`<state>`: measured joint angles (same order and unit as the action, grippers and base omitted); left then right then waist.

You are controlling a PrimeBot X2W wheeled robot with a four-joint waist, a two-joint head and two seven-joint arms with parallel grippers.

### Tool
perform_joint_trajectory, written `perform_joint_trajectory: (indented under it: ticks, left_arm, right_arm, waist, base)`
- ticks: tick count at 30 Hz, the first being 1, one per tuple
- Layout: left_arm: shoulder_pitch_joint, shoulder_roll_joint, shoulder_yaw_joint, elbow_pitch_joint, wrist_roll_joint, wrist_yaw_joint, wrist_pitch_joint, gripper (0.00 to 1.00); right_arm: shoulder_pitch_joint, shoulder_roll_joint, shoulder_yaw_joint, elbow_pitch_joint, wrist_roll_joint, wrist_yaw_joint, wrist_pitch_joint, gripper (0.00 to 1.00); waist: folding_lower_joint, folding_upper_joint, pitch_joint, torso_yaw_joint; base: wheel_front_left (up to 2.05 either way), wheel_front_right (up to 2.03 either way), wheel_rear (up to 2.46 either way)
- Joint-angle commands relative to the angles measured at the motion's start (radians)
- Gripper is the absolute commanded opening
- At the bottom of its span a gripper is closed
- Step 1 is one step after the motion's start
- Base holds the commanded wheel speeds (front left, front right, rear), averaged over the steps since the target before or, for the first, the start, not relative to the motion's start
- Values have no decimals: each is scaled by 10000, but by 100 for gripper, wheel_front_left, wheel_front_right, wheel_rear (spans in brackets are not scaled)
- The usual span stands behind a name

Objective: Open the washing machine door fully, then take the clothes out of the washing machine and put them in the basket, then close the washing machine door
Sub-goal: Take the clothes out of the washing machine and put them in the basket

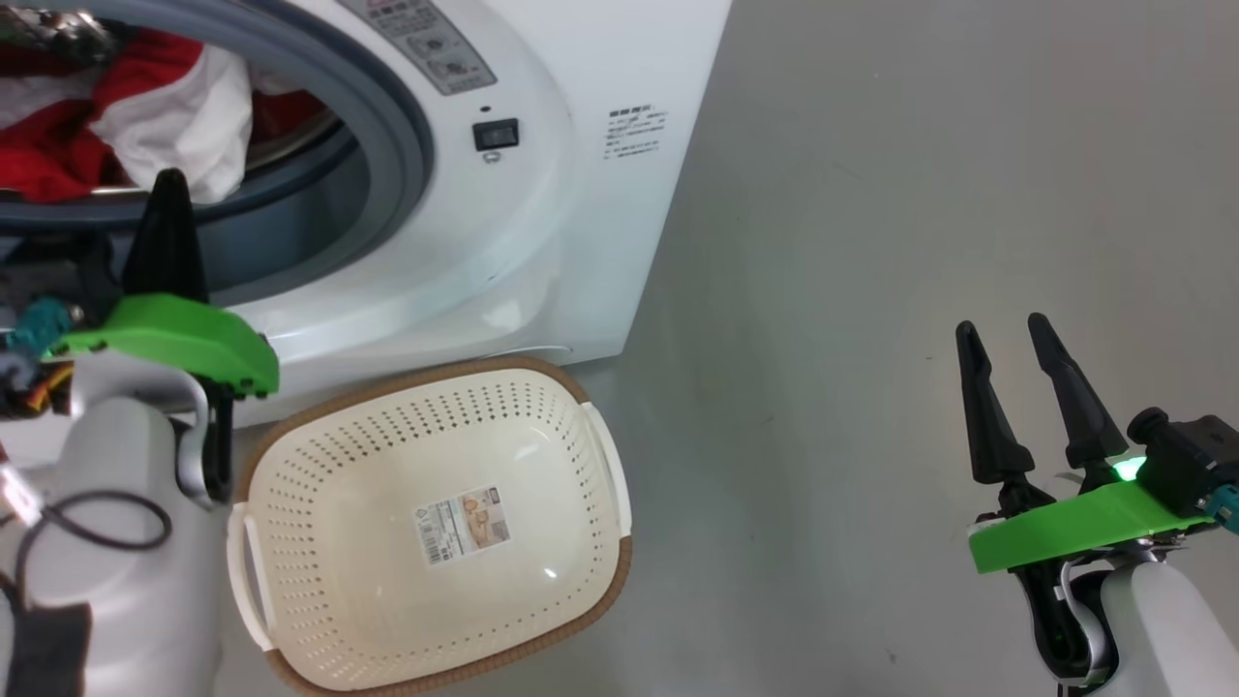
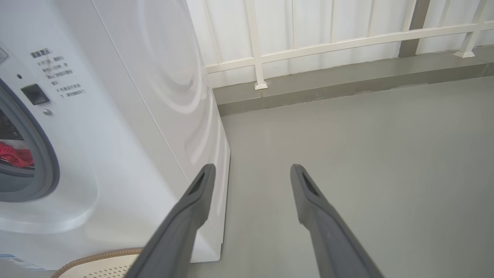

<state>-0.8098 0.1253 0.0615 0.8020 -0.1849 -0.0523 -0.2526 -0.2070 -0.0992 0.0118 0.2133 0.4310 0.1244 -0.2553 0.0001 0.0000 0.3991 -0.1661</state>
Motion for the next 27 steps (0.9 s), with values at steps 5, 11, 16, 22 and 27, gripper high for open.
perform_joint_trajectory:
  ticks: [5, 11, 16, 22, 27]
  left_arm:
    - [1144, -28, 440, -1578, 426, 34, -90, 0]
    - [2267, -310, 718, -2742, 709, 31, -91, 0]
    - [3204, -499, 891, -3595, 852, -56, -91, 2]
    - [4271, -666, 1078, -4534, 864, -29, -91, 0]
    - [5000, -725, 1033, -5138, 821, 64, -91, 9]
  right_arm:
    - [156, -231, 97, -314, -64, 63, -65, 100]
    - [175, -281, 109, -327, -68, 63, -65, 100]
    - [225, -321, 109, -332, -70, 63, -65, 100]
    - [300, -366, 154, -308, -69, 63, -65, 100]
    - [349, -384, 205, -296, -66, 63, -65, 100]
  waist:
    - [-1, 0, -34, 174]
    - [-1, 0, -55, 262]
    - [-1, 0, -110, 335]
    - [-1, 0, -197, 407]
    - [-1, 0, -244, 414]
  base:
    - [0, 0, 0]
    - [0, 0, 0]
    - [0, 0, 0]
    - [0, 0, 0]
    - [0, 0, 0]
